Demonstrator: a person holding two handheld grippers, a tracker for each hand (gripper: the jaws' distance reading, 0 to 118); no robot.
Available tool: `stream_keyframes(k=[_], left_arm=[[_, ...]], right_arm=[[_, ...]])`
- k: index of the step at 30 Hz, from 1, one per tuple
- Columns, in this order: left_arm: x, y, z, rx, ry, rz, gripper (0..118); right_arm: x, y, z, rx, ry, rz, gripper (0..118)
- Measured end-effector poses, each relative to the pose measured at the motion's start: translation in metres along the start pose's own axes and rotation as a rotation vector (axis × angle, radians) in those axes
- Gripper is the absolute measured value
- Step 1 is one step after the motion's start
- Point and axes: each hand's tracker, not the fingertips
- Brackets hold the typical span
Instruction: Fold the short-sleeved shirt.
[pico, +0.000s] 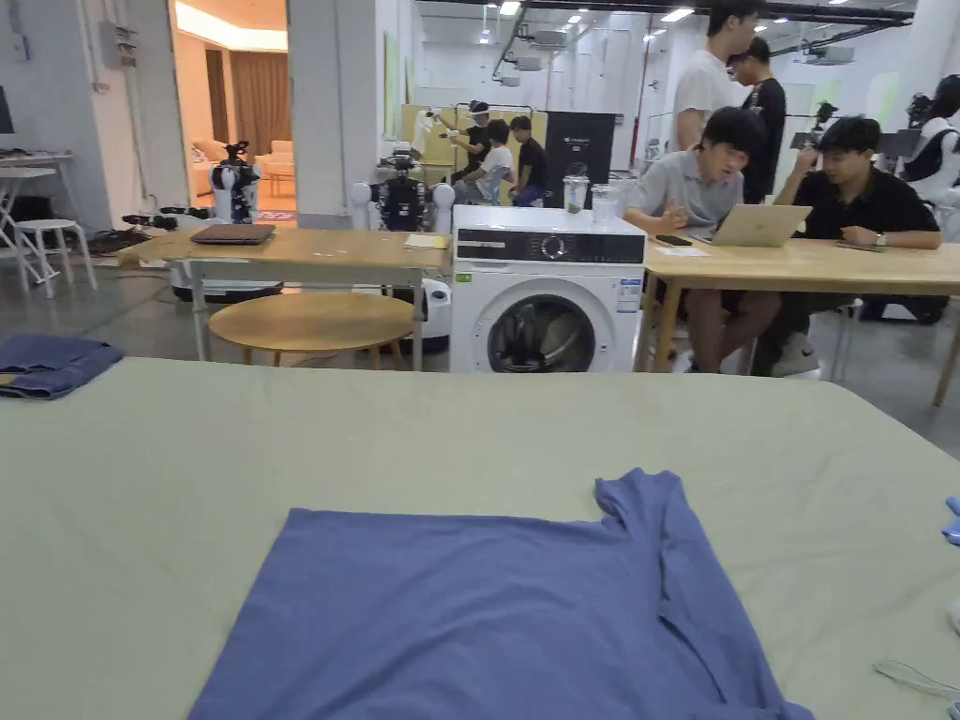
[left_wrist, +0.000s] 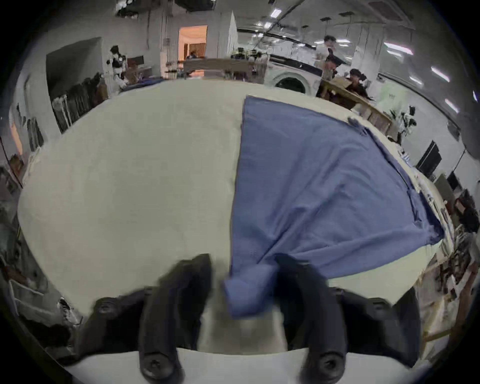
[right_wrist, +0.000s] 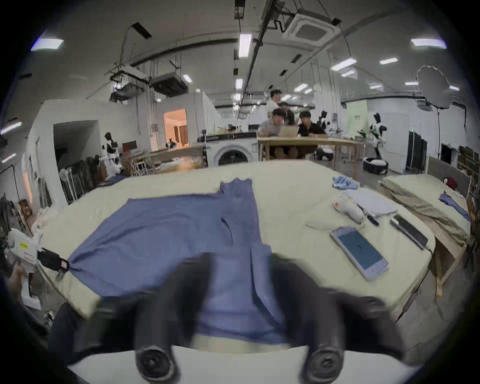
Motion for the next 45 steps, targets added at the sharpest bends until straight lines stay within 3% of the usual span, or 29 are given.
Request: stream_keyframes(k=[1, 2, 6, 8, 9, 10, 12, 15, 20, 22, 26, 32, 34, 36, 38, 39, 40, 41, 43, 45], left_arm=[[-0.001, 0.002, 0.004, 0.017, -0.050, 0.016, 0], [0.000, 0.005, 0.009, 0.029, -0.120, 0.063, 0], [0.010, 0.009, 0.018, 0.047, -0.071, 0.015, 0], [0.010, 0.010, 0.018, 0.037, -0.080, 0.016, 0], [0.011, 0.009, 0.019, 0.040, -0.081, 0.016, 0], [0.015, 0.010, 0.025, 0.043, -0.078, 0.014, 0], [0.015, 0.008, 0.030, 0.045, -0.078, 0.018, 0], [0.014, 0.015, 0.039, 0.064, -0.092, 0.036, 0], [0.017, 0.070, 0.054, 0.159, -0.120, 0.053, 0], [0.018, 0.101, 0.048, 0.184, -0.110, 0.045, 0], [0.017, 0.159, 0.006, 0.141, -0.122, 0.077, 0], [0.014, 0.193, -0.085, -0.042, -0.087, 0.099, 0], [0.009, 0.195, -0.108, -0.065, -0.098, 0.130, 0], [0.002, 0.195, -0.121, -0.056, -0.114, 0.191, 0], [-0.001, 0.192, -0.122, -0.015, -0.067, 0.230, 18], [-0.003, 0.191, -0.118, 0.014, -0.041, 0.237, 38], [-0.005, 0.188, -0.111, 0.054, -0.045, 0.232, 50], [-0.008, 0.186, -0.099, 0.100, -0.058, 0.223, 53], [-0.009, 0.183, -0.072, 0.185, -0.054, 0.193, 65], [-0.007, 0.176, -0.039, 0.288, -0.083, 0.155, 69]], right_arm=[[0.004, -0.004, -0.006, -0.062, -0.005, -0.008, 101], [0.007, -0.008, -0.010, -0.106, -0.004, -0.015, 100], [0.020, -0.029, -0.024, -0.223, -0.065, 0.004, 100], [0.028, -0.040, -0.035, -0.297, -0.095, -0.013, 100], [0.032, -0.044, -0.036, -0.311, -0.098, -0.038, 95], [0.035, -0.047, -0.034, -0.291, -0.067, -0.076, 73], [0.040, -0.050, -0.032, -0.294, -0.037, -0.131, 3], [0.027, -0.042, -0.024, -0.208, -0.042, -0.061, 3], [0.026, 0.029, -0.028, -0.048, 0.007, -0.104, 3], [0.024, 0.060, -0.046, -0.022, -0.009, -0.085, 3], [0.028, 0.098, -0.111, -0.079, 0.004, -0.124, 3], [0.028, 0.096, -0.215, -0.274, -0.029, -0.147, 3], [0.025, 0.091, -0.240, -0.328, -0.052, -0.108, 3], [0.022, 0.087, -0.254, -0.349, -0.061, -0.097, 3], [0.021, 0.085, -0.258, -0.347, -0.074, -0.091, 13], [0.022, 0.086, -0.254, -0.331, -0.099, -0.092, 45], [0.022, 0.086, -0.248, -0.310, -0.100, -0.106, 76], [0.025, 0.088, -0.236, -0.250, -0.082, -0.129, 93], [0.025, 0.095, -0.211, -0.155, -0.064, -0.138, 94], [0.022, 0.101, -0.184, -0.062, -0.038, -0.128, 94]])
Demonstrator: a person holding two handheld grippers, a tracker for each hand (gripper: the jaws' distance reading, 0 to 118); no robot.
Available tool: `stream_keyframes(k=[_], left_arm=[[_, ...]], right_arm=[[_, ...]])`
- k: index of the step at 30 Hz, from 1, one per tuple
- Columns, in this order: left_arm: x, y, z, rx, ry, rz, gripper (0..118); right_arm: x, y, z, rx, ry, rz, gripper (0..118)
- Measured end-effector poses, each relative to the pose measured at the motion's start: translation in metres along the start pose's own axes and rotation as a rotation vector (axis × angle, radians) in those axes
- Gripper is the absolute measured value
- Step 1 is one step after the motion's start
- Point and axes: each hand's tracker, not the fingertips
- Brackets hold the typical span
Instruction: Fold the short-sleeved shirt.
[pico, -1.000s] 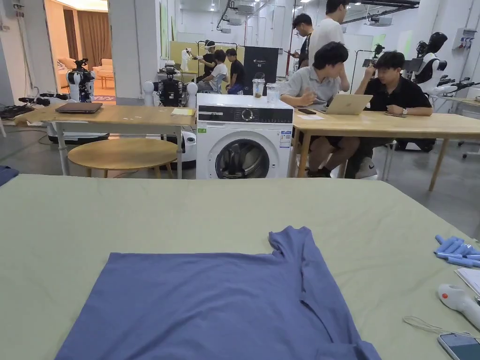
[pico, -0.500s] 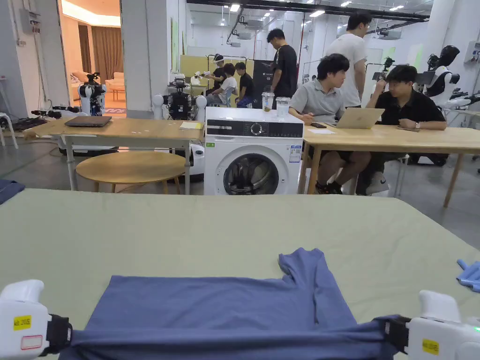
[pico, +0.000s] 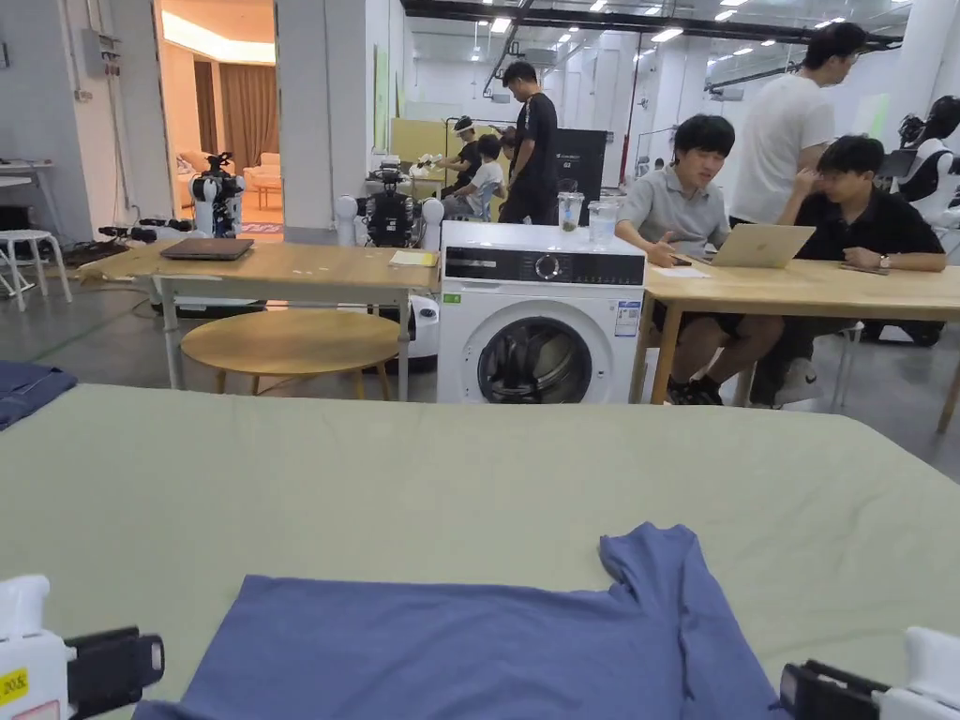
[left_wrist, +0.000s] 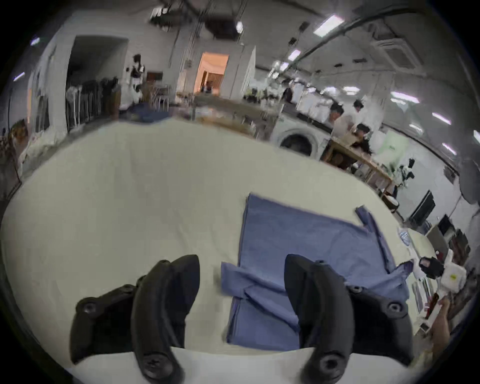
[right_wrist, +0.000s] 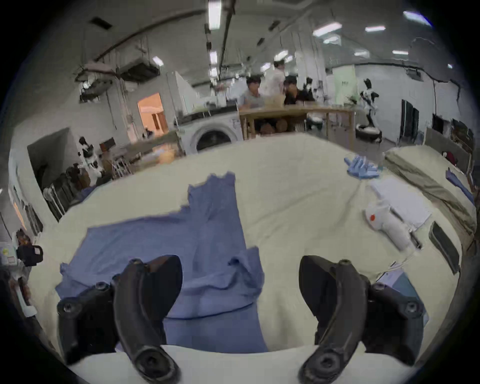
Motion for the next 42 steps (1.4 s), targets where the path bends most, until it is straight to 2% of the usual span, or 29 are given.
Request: stream_keyframes(k=[4, 5, 6, 7, 8, 9, 11, 14, 17, 18, 19, 20, 21, 22, 23, 25, 30, 32, 33, 34, 35, 36, 41, 42], left_arm=[[0.014, 0.000, 0.056, 0.151, -0.022, -0.061, 71], [0.015, -0.002, 0.065, 0.177, -0.029, -0.067, 68], [0.017, -0.007, 0.075, 0.203, -0.061, -0.077, 42], [0.019, -0.010, 0.082, 0.209, -0.085, -0.093, 1], [0.023, -0.014, 0.086, 0.221, -0.082, -0.105, 0], [0.020, -0.020, 0.088, 0.248, -0.054, -0.110, 0], [0.022, -0.026, 0.087, 0.150, -0.094, -0.119, 0], [0.022, -0.036, 0.078, 0.096, -0.068, -0.152, 0], [0.021, -0.041, 0.066, 0.002, -0.096, -0.111, 0], [0.021, -0.042, 0.058, -0.041, -0.098, -0.120, 9], [0.021, -0.043, 0.050, -0.076, -0.086, -0.128, 9], [0.021, -0.045, 0.038, -0.115, -0.047, -0.134, 16], [0.023, -0.044, 0.029, -0.165, -0.019, -0.130, 30], [0.022, -0.045, 0.017, -0.200, -0.006, -0.129, 50], [0.021, -0.048, 0.004, -0.230, 0.002, -0.130, 59], [0.020, -0.051, -0.017, -0.267, 0.036, -0.129, 63], [0.023, -0.066, -0.058, -0.427, 0.051, -0.158, 63], [0.026, -0.075, -0.061, -0.425, 0.074, -0.171, 56], [0.027, -0.074, -0.056, -0.387, 0.093, -0.185, 42], [0.028, -0.073, -0.052, -0.371, 0.092, -0.183, 19], [0.028, -0.072, -0.049, -0.366, 0.090, -0.181, 2], [0.027, -0.071, -0.047, -0.361, 0.013, -0.142, 2], [0.029, -0.068, -0.044, -0.377, 0.046, -0.189, 2], [0.028, -0.068, -0.043, -0.375, 0.043, -0.183, 2]], right_arm=[[-0.014, 0.002, 0.052, 0.160, 0.023, 0.068, 92], [-0.017, 0.001, 0.065, 0.200, 0.045, 0.082, 81], [-0.020, -0.001, 0.078, 0.236, 0.066, 0.093, 49], [-0.024, -0.002, 0.086, 0.252, 0.091, 0.093, 4], [-0.027, -0.005, 0.093, 0.248, 0.080, 0.089, 0], [-0.030, -0.017, 0.099, 0.267, 0.040, 0.087, 0], [-0.032, -0.019, 0.106, 0.262, 0.098, 0.083, 0], [-0.035, -0.033, 0.109, 0.241, 0.118, 0.085, 0], [-0.034, -0.032, 0.111, 0.227, 0.114, 0.104, 0], [-0.032, -0.036, 0.108, 0.216, 0.116, 0.102, 0], [-0.031, -0.030, 0.110, 0.206, 0.118, 0.097, 0], [-0.030, -0.033, 0.107, 0.197, 0.117, 0.094, 0], [-0.028, -0.037, 0.104, 0.188, 0.112, 0.090, 0], [-0.027, -0.041, 0.100, 0.175, 0.109, 0.083, 0], [-0.024, -0.037, 0.102, 0.160, 0.112, 0.072, 0], [-0.020, -0.045, 0.096, 0.143, 0.111, 0.061, 0], [-0.010, -0.054, 0.077, 0.077, 0.077, 0.068, 0], [-0.005, -0.054, 0.067, 0.019, 0.074, 0.050, 0], [-0.002, -0.054, 0.059, -0.020, 0.071, 0.040, 14], [0.000, -0.055, 0.051, -0.049, 0.065, 0.029, 43], [0.000, -0.054, 0.043, -0.097, 0.056, 0.022, 77], [0.002, -0.053, 0.030, -0.157, 0.047, 0.011, 103], [0.000, -0.049, -0.024, -0.313, -0.022, 0.018, 103], [0.000, -0.050, -0.037, -0.359, -0.030, 0.014, 100]])
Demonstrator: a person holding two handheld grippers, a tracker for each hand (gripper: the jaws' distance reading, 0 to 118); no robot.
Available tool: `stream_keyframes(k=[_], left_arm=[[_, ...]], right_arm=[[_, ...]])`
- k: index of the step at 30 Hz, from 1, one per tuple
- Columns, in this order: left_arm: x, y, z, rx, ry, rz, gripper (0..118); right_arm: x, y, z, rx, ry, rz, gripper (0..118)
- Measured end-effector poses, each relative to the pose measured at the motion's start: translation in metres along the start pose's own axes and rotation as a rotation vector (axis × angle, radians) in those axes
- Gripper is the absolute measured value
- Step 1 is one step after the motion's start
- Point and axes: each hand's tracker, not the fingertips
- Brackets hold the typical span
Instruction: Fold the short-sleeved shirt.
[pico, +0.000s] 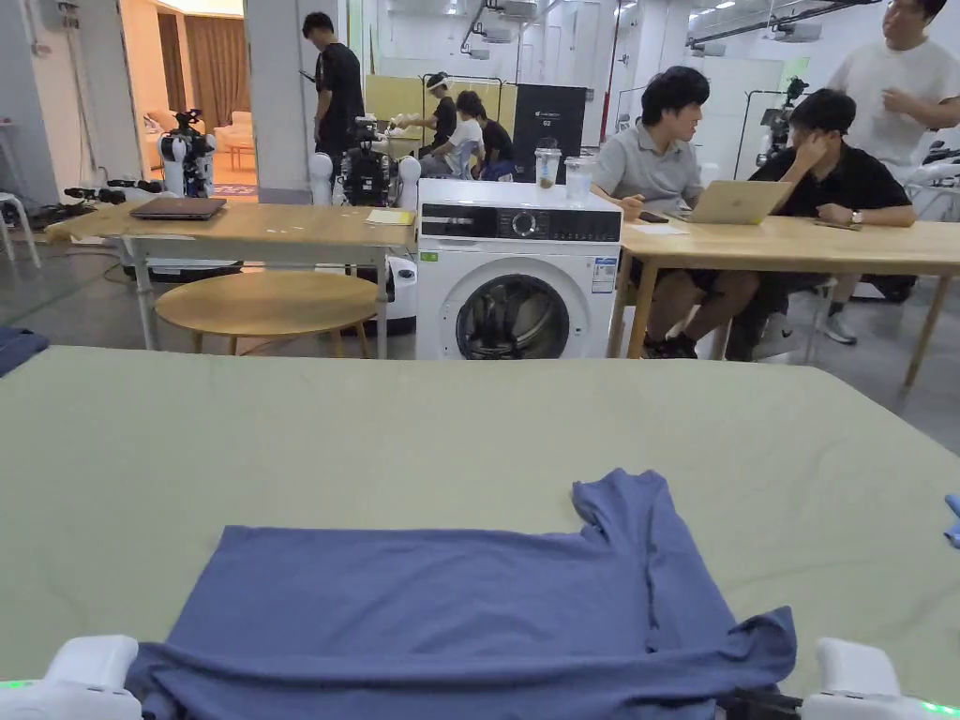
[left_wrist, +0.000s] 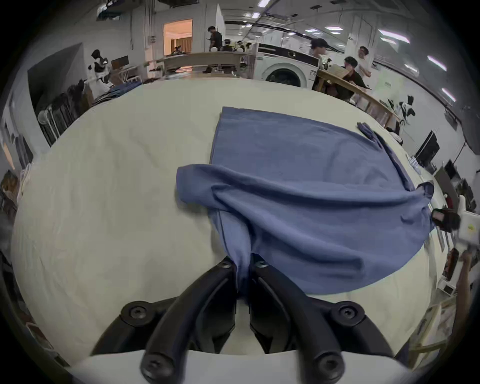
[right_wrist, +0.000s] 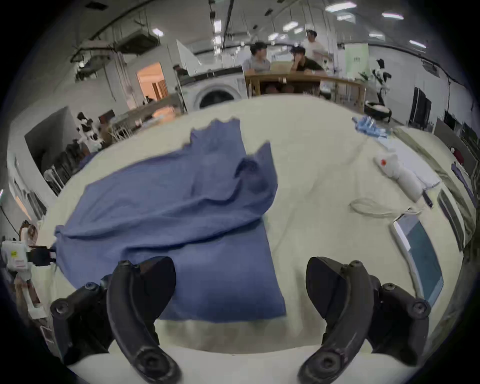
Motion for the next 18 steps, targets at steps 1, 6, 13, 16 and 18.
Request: stream_keyframes(k=[1, 6, 13, 16, 18], left_arm=[[0.000, -0.001, 0.002, 0.005, -0.004, 0.003, 2], [-0.004, -0.001, 0.016, 0.023, -0.031, 0.014, 2], [-0.005, -0.008, 0.073, 0.078, -0.068, 0.005, 2], [-0.007, -0.029, 0.104, 0.098, -0.042, -0.015, 2], [-0.015, -0.052, 0.116, 0.089, -0.048, 0.003, 2]], right_arm=[[-0.001, 0.000, -0.007, -0.037, -0.007, -0.001, 90], [-0.012, -0.007, 0.006, 0.016, 0.107, 0.059, 9], [-0.019, -0.007, 0.074, 0.084, 0.122, 0.085, 9], [-0.009, -0.022, 0.108, 0.087, 0.123, 0.090, 9], [0.001, -0.038, 0.126, 0.080, 0.134, 0.092, 9]])
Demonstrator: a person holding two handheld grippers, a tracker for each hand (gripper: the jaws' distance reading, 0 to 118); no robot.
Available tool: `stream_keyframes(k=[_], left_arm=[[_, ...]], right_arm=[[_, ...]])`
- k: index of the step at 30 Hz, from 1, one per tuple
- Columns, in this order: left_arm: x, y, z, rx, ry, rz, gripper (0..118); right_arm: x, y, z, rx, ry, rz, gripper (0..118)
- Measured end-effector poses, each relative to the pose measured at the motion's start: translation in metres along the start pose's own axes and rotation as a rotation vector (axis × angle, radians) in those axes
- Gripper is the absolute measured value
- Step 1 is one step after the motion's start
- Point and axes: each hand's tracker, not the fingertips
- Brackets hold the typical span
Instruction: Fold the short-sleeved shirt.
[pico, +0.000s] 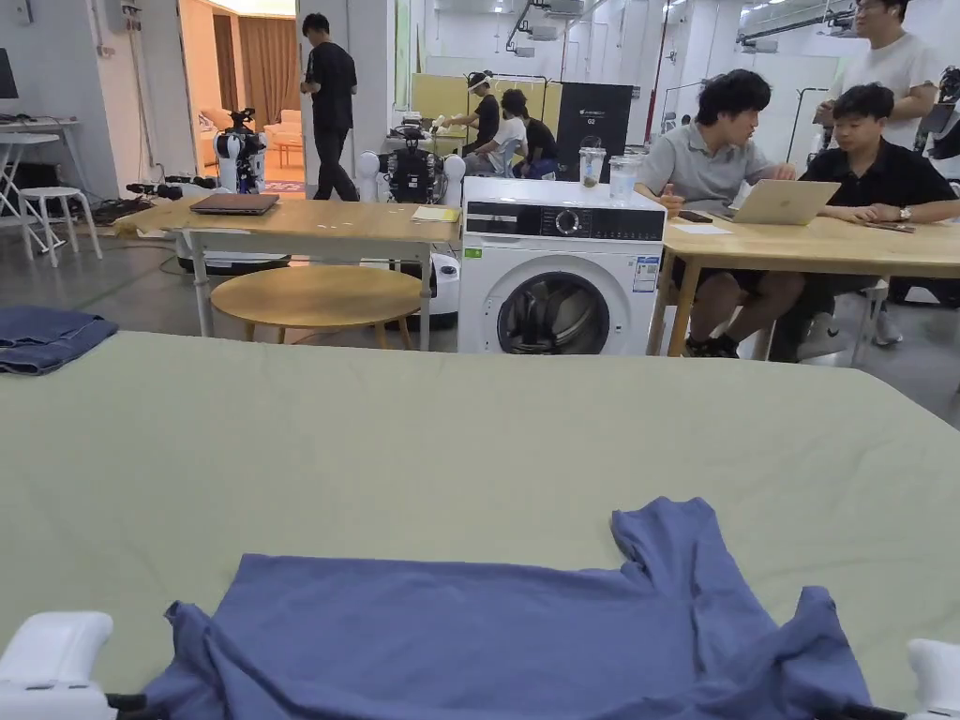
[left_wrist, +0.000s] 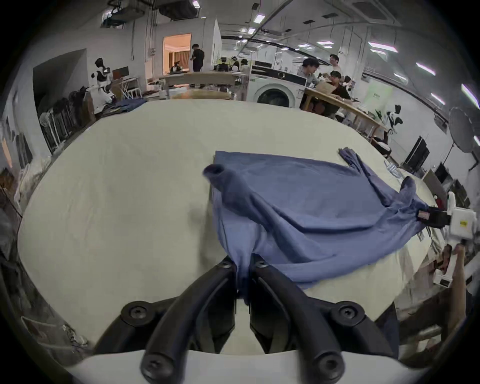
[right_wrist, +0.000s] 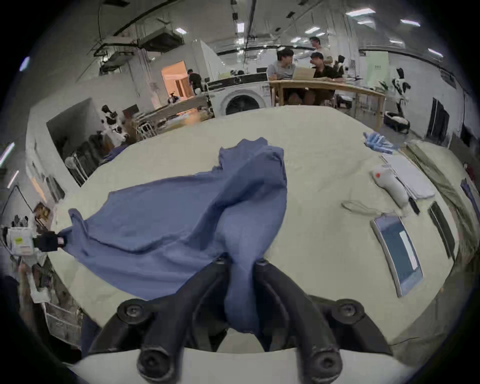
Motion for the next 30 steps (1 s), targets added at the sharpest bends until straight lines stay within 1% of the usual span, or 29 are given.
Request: stream_keyframes(k=[2, 5, 8, 9, 10, 11, 12, 13, 14, 15, 16, 18, 21, 23, 24, 25, 27, 28, 29, 30], left_arm=[[-0.006, -0.025, 0.003, -0.047, -0.007, 0.016, 2], [-0.012, -0.062, -0.005, -0.107, -0.031, 0.079, 2], [-0.018, -0.086, -0.014, -0.124, -0.045, 0.136, 2], [-0.022, -0.091, -0.016, -0.104, -0.056, 0.150, 4], [-0.022, -0.091, -0.013, -0.073, -0.052, 0.149, 14], [-0.022, -0.090, -0.006, -0.023, -0.033, 0.135, 34], [-0.021, -0.087, 0.002, 0.026, -0.003, 0.114, 55], [-0.021, -0.084, 0.010, 0.077, 0.003, 0.099, 54], [-0.021, -0.076, 0.023, 0.158, -0.004, 0.103, 64], [-0.021, -0.066, 0.035, 0.224, 0.015, 0.102, 79], [-0.021, -0.056, 0.046, 0.293, 0.012, 0.105, 83], [-0.014, -0.034, 0.071, 0.441, 0.012, 0.099, 84], [0.001, 0.001, 0.094, 0.618, 0.031, 0.030, 84], [0.011, 0.020, 0.100, 0.684, 0.068, -0.011, 90], [0.016, 0.028, 0.101, 0.711, 0.068, -0.024, 94], [0.030, 0.032, 0.105, 0.734, 0.060, -0.036, 96], [0.040, 0.040, 0.102, 0.760, 0.058, -0.045, 96], [0.044, 0.042, 0.099, 0.759, 0.056, -0.046, 95], [0.052, 0.043, 0.099, 0.760, 0.050, -0.050, 95], [0.056, 0.044, 0.096, 0.759, 0.044, -0.055, 85]], right_arm=[[0.007, -0.019, 0.009, -0.035, 0.009, -0.025, 9], [0.015, -0.051, 0.003, -0.113, -0.001, -0.038, 9], [0.023, -0.075, -0.007, -0.134, 0.003, -0.081, 9], [0.024, -0.078, -0.007, -0.126, 0.004, -0.092, 10], [0.024, -0.079, -0.005, -0.112, 0.005, -0.099, 15], [0.022, -0.077, -0.002, -0.084, 0.001, -0.095, 29], [0.020, -0.074, 0.004, -0.052, -0.027, -0.069, 60], [0.018, -0.071, 0.010, -0.017, -0.043, -0.044, 84], [0.015, -0.065, 0.018, 0.032, -0.051, -0.022, 94], [0.011, -0.058, 0.028, 0.104, -0.059, -0.003, 94], [0.007, -0.050, 0.039, 0.178, -0.070, 0.012, 95], [-0.002, -0.030, 0.059, 0.317, -0.089, 0.042, 95], [-0.019, -0.002, 0.086, 0.533, -0.108, 0.075, 96], [-0.029, 0.014, 0.094, 0.633, -0.113, 0.085, 100], [-0.035, 0.021, 0.096, 0.664, -0.120, 0.090, 102], [-0.040, 0.025, 0.097, 0.696, -0.120, 0.093, 102], [-0.049, 0.032, 0.096, 0.749, -0.095, 0.086, 102], [-0.051, 0.033, 0.095, 0.766, -0.069, 0.084, 100], [-0.055, 0.033, 0.094, 0.778, -0.040, 0.086, 93], [-0.058, 0.035, 0.092, 0.771, -0.030, 0.086, 87]])
